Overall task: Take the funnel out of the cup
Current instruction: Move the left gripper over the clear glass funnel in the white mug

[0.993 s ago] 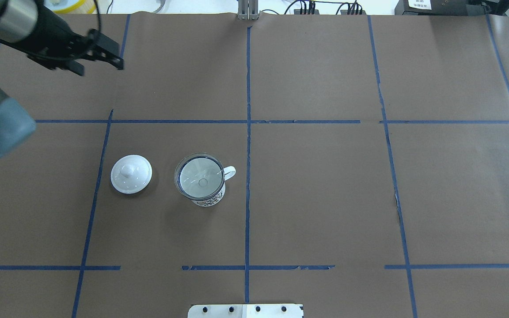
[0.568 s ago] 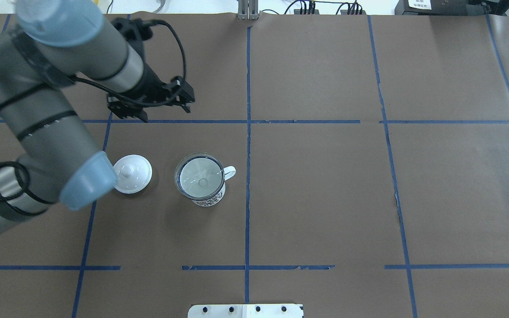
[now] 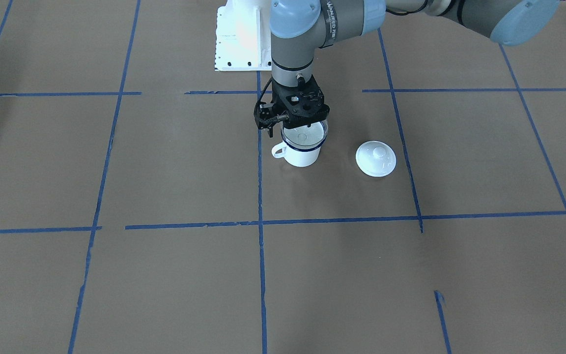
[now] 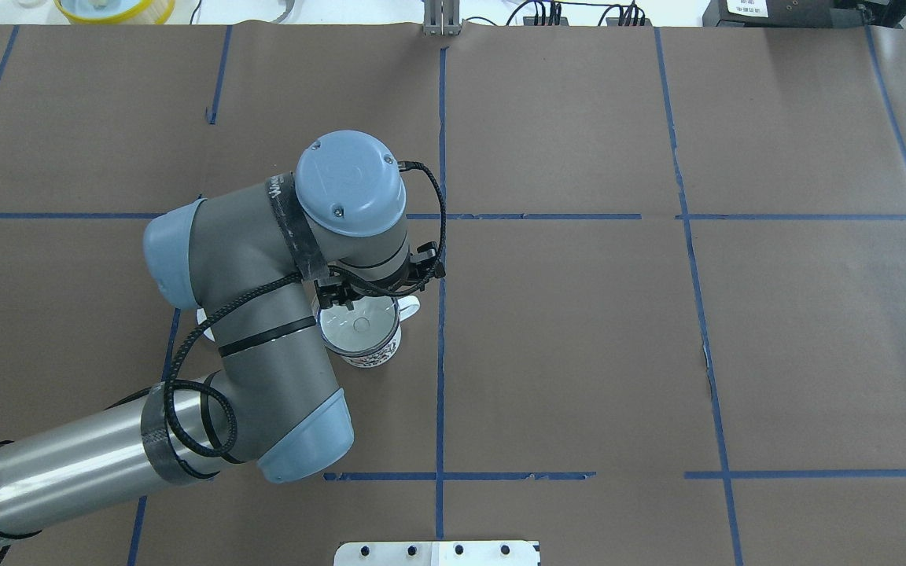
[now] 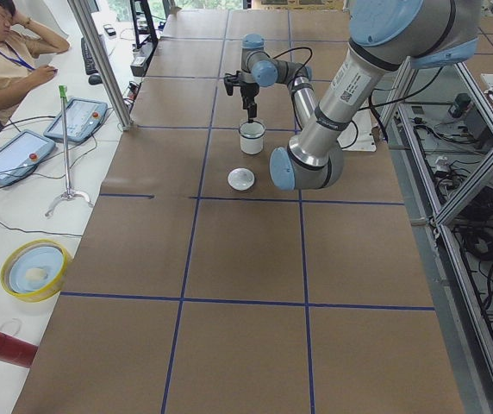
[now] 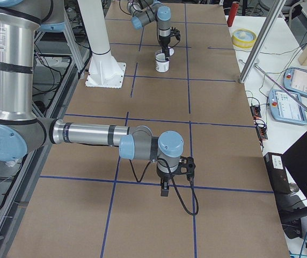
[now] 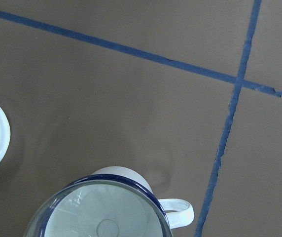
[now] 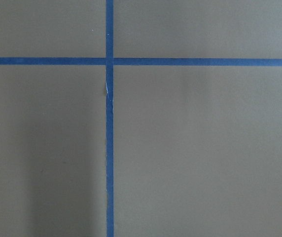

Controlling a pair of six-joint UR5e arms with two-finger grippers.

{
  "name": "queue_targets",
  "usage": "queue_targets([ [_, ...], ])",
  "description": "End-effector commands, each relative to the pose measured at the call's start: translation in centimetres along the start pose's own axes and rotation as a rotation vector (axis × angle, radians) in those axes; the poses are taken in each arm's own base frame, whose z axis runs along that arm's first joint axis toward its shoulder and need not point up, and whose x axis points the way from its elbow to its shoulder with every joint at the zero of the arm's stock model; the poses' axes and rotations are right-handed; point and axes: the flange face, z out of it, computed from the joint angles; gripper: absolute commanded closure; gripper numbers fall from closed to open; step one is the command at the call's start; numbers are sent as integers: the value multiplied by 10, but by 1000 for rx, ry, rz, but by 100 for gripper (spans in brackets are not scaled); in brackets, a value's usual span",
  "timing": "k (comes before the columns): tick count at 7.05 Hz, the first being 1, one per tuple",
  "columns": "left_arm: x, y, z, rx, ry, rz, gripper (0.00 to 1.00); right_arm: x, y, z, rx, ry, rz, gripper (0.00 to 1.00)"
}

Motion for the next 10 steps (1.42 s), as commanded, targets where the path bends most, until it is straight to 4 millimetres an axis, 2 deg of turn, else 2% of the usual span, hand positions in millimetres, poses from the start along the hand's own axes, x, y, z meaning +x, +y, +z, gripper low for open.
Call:
queue_targets([
  [1, 5, 3, 9, -7, -7, 13, 0, 0, 0, 0, 0, 0, 0, 0],
  [5, 8, 3, 12, -4, 20, 29, 4, 0, 0, 0, 0, 0, 0, 0],
  [6, 8, 4, 14, -6, 15, 29, 22, 0, 0, 0, 0, 0, 0, 0],
  [7, 8, 3, 16, -6, 12, 28, 99, 0, 0, 0, 0, 0, 0, 0],
  [10, 12, 5, 6, -8, 23, 44, 100, 0, 0, 0, 0, 0, 0, 0],
])
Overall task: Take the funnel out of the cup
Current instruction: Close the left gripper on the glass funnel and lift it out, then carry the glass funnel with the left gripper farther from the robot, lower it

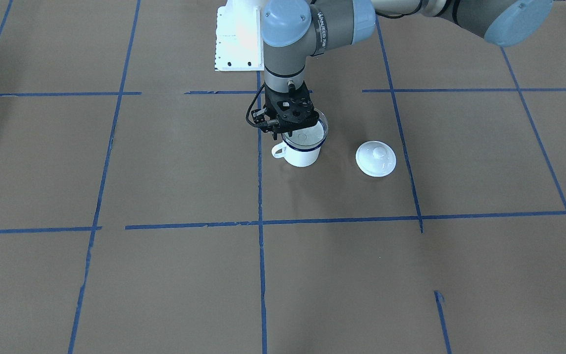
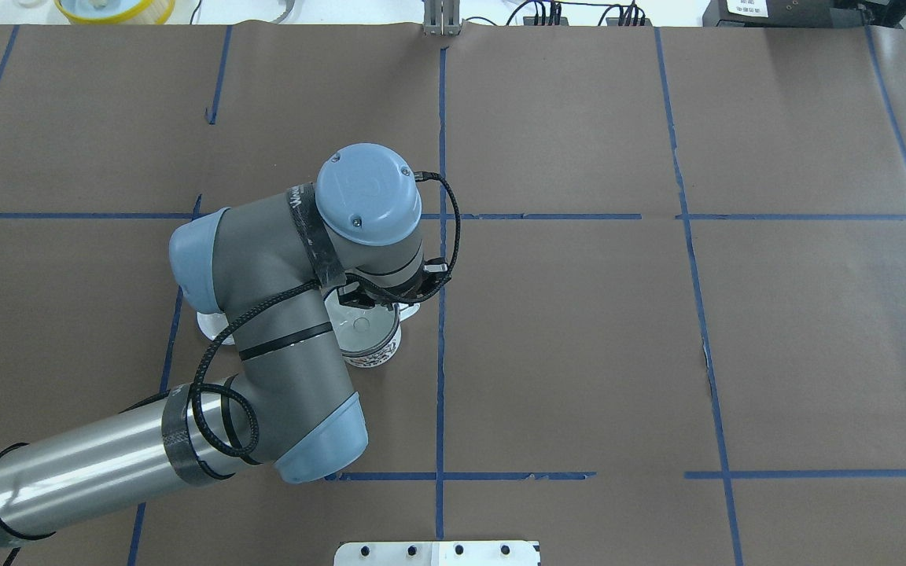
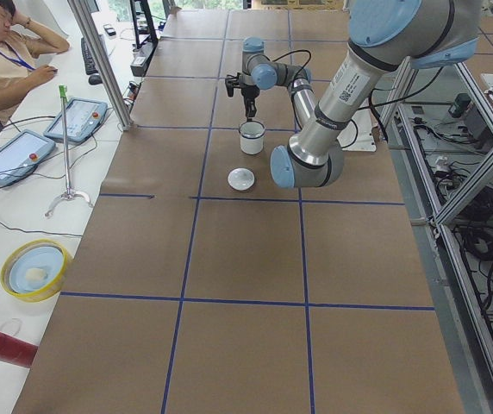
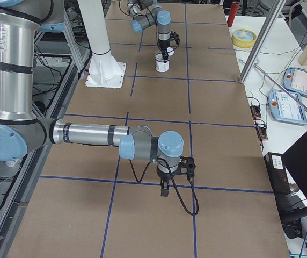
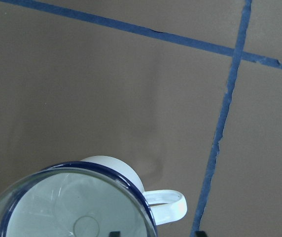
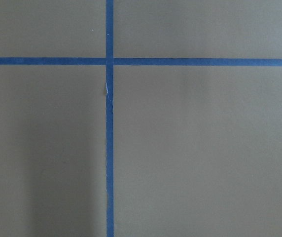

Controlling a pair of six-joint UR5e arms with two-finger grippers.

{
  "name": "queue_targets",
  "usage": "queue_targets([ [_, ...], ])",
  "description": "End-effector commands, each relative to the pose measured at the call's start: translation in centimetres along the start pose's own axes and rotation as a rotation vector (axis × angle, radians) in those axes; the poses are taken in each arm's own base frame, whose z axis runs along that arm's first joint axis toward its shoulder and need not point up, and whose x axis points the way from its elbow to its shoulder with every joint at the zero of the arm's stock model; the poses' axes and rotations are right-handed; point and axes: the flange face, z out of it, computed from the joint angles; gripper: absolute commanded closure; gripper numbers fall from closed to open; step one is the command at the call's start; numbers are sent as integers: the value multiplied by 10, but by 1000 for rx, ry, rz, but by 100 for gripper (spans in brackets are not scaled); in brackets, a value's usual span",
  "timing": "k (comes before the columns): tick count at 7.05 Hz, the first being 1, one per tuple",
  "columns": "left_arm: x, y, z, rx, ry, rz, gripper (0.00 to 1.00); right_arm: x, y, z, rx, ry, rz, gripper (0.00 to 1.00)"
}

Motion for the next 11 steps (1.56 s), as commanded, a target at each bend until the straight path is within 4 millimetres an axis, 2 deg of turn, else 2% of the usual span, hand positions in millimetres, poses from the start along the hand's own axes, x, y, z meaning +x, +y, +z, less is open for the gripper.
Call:
queue_targets([
  [1, 1, 1, -2, -1, 0, 1, 100, 0, 0, 0, 0, 0, 0, 0],
  [2, 0, 1, -4, -2, -3, 1, 100, 0, 0, 0, 0, 0, 0, 0],
  [3, -1, 4, -17, 0, 0, 11, 100, 0, 0, 0, 0, 0, 0, 0],
  [5, -21, 21, -83, 2, -20, 53, 100, 0, 0, 0, 0, 0, 0, 0],
  [7, -4, 10, -150, 32, -11, 10, 100, 0, 0, 0, 0, 0, 0, 0],
  [8, -8, 1, -163, 54, 22, -96, 100, 0, 0, 0, 0, 0, 0, 0],
  [9, -16, -22, -172, 93, 147, -271, 100, 0, 0, 0, 0, 0, 0, 0],
  [11, -40, -61, -162, 270, 468, -571, 100, 0, 0, 0, 0, 0, 0, 0],
])
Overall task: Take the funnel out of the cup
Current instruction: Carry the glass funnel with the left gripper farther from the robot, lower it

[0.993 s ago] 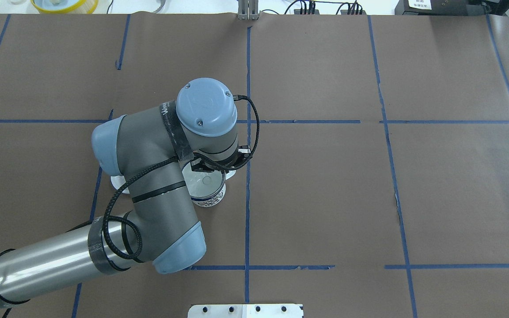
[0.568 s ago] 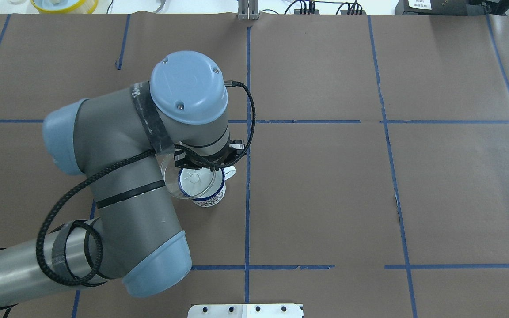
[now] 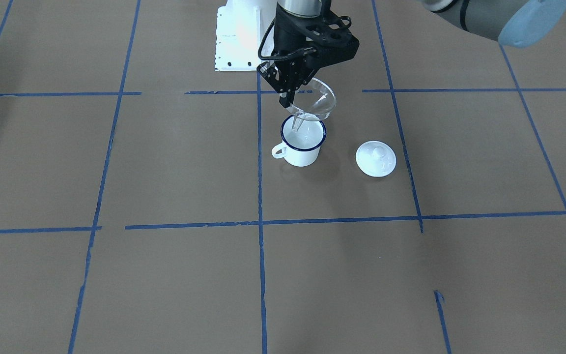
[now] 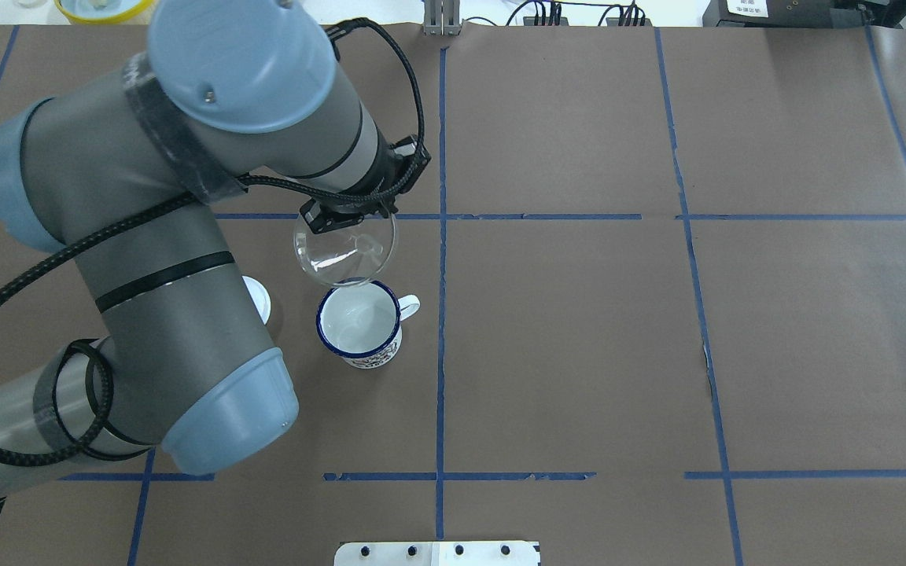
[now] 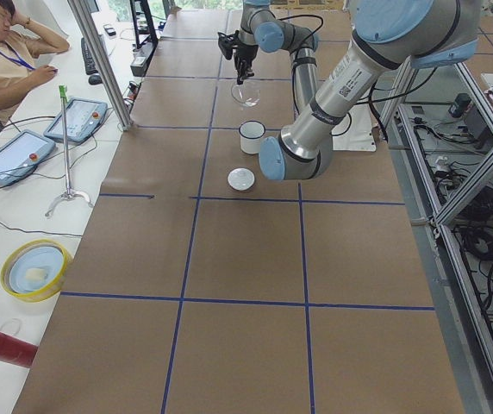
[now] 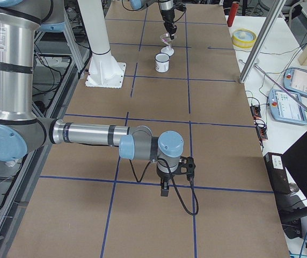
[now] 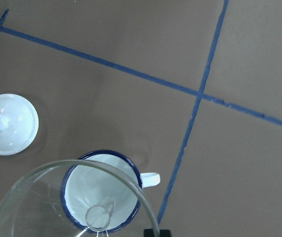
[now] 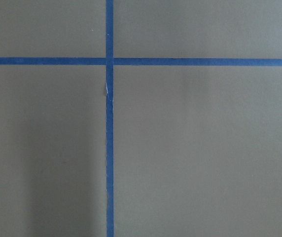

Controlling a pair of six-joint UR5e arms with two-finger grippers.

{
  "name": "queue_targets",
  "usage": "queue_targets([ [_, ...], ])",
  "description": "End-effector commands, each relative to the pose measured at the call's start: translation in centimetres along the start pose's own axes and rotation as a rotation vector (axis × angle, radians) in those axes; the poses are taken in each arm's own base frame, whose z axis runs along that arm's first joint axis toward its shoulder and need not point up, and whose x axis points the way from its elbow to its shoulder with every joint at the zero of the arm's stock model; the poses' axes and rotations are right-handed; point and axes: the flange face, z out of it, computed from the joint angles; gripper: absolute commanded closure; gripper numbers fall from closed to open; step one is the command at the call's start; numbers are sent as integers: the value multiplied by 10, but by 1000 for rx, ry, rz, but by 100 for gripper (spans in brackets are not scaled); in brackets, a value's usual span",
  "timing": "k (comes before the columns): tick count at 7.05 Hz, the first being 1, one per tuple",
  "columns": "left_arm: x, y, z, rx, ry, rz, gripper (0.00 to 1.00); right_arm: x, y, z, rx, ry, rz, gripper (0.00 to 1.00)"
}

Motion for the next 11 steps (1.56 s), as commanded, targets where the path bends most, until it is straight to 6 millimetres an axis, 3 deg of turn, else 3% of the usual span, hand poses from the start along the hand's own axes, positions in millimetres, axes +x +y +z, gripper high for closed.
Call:
queue_targets([
  [1, -11, -42, -2, 108, 346, -289, 100, 0, 0, 0, 0, 0, 0, 0],
  [2, -11, -67, 2, 136, 480, -420, 100, 0, 0, 0, 0, 0, 0, 0],
  [3, -9, -96, 32, 191, 512, -531, 100, 0, 0, 0, 0, 0, 0, 0],
  [5, -23, -169, 100, 279, 513, -572, 100, 0, 0, 0, 0, 0, 0, 0],
  [6, -48, -211, 155, 320, 515, -574, 100, 0, 0, 0, 0, 0, 0, 0],
  [7, -66, -236, 183, 369, 523, -558, 100, 0, 0, 0, 0, 0, 0, 0],
  [9, -98, -250, 234, 422, 414, -515, 100, 0, 0, 0, 0, 0, 0, 0],
  [11, -123, -243, 272, 429, 420, -502, 100, 0, 0, 0, 0, 0, 0, 0],
])
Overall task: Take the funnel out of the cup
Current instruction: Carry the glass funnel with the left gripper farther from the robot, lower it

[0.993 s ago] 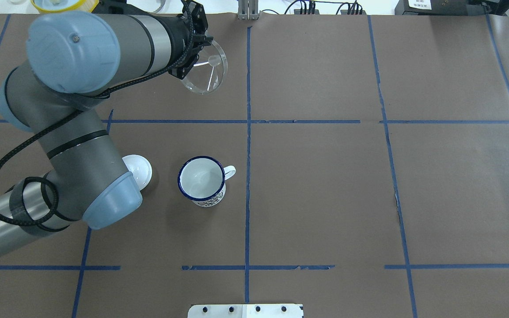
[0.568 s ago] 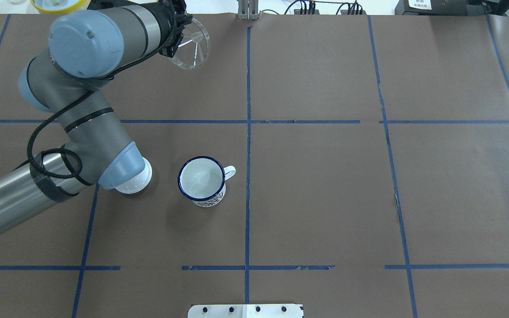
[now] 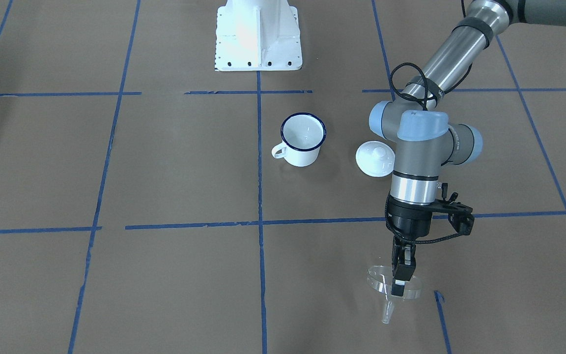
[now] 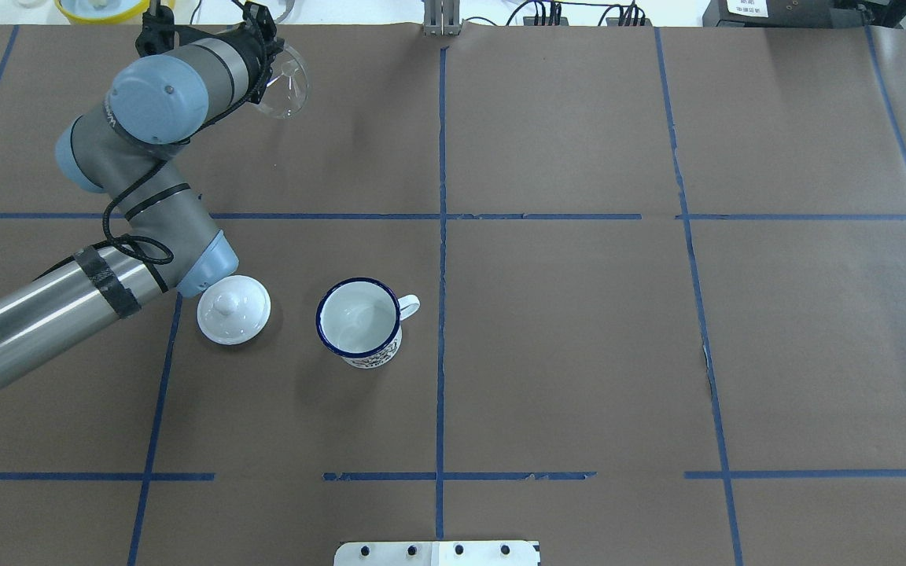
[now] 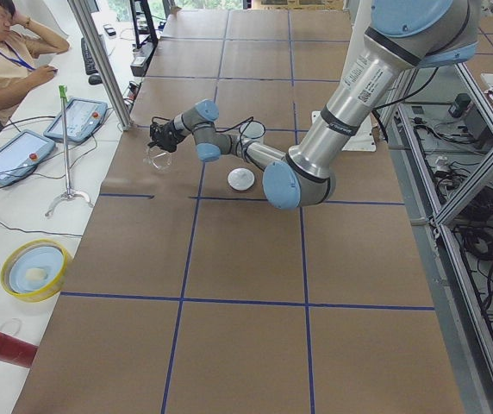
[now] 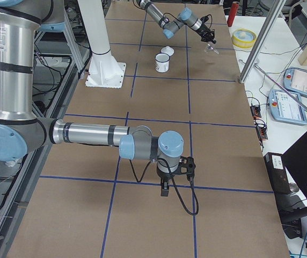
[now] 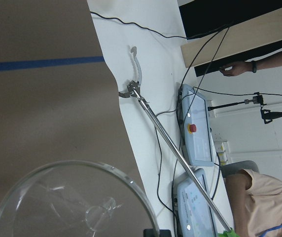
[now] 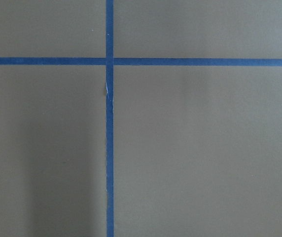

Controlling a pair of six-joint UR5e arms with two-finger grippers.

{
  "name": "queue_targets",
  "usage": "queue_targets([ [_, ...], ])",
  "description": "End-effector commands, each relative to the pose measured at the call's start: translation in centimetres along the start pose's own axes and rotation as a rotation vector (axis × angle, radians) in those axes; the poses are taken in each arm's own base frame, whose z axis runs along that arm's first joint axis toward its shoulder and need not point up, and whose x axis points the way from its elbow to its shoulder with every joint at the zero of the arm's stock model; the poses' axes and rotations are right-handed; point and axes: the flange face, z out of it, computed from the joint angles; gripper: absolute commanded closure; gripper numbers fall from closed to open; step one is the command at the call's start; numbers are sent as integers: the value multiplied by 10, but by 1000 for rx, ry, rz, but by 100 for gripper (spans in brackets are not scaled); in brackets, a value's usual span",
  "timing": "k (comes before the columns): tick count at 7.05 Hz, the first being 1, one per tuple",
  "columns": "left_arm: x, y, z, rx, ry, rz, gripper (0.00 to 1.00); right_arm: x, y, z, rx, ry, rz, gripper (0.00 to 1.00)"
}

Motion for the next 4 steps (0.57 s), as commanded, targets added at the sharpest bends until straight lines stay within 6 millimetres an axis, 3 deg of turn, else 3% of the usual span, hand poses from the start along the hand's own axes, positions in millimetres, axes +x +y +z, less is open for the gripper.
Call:
queue_targets([
  [1, -26, 2, 13, 9, 5, 11, 100, 0, 0, 0, 0, 0, 0, 0],
  [2, -26, 2, 13, 9, 5, 11, 100, 0, 0, 0, 0, 0, 0, 0],
  [3, -25, 3, 12, 8, 7, 10, 92, 0, 0, 0, 0, 0, 0, 0],
  [4, -24, 4, 11, 5, 8, 55, 16, 0, 0, 0, 0, 0, 0, 0],
])
